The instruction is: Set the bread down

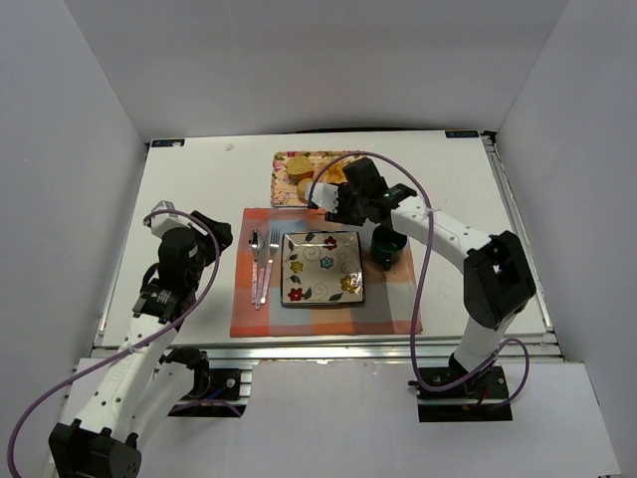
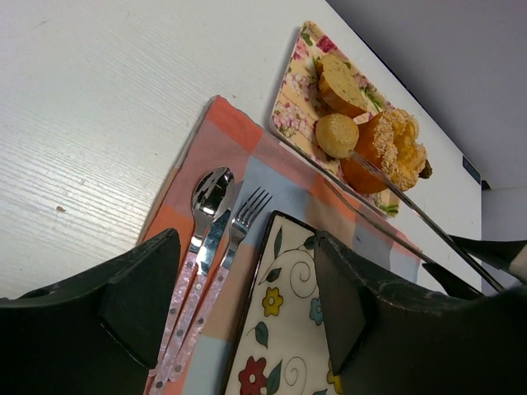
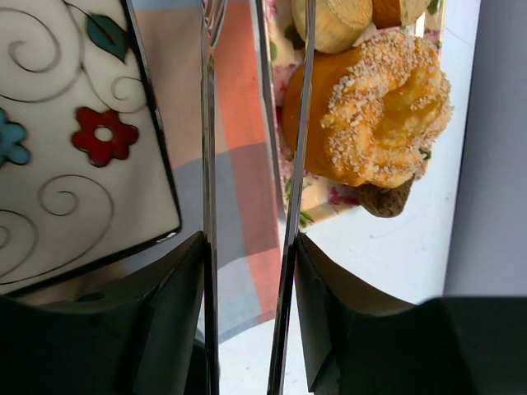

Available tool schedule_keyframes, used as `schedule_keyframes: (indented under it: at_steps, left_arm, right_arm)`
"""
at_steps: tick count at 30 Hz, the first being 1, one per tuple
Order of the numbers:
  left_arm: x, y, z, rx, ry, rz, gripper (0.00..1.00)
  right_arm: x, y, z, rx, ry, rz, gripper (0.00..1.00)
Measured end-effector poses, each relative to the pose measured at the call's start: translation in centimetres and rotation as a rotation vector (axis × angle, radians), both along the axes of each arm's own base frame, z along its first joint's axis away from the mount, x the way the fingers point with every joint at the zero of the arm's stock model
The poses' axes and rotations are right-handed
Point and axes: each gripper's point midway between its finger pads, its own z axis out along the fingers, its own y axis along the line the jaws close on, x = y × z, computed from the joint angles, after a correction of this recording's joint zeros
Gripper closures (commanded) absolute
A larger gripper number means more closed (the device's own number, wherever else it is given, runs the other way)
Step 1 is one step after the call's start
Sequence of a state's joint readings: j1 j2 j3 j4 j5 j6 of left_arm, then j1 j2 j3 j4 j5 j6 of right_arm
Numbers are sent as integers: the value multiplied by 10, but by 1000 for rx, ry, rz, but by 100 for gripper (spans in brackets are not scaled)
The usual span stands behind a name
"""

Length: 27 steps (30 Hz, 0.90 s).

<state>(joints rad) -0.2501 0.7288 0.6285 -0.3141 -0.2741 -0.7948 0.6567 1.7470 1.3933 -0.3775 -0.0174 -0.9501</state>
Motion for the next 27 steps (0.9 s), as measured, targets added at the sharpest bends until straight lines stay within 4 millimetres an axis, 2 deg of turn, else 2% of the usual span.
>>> schedule_keyframes:
  at_steps: [7,16,27]
  left_arm:
    - [-1,1,3,-5,-9,4,25]
    - [-1,1,3,-8,-11,6,25]
    - [-2,1,-1,-7,-4,7,25]
  right_arm:
    - [18,1,1,-41,-70,1,50]
    - [30,3,10,-59,-145,18,49]
    - [36,7,-10,-109,-142,43,48]
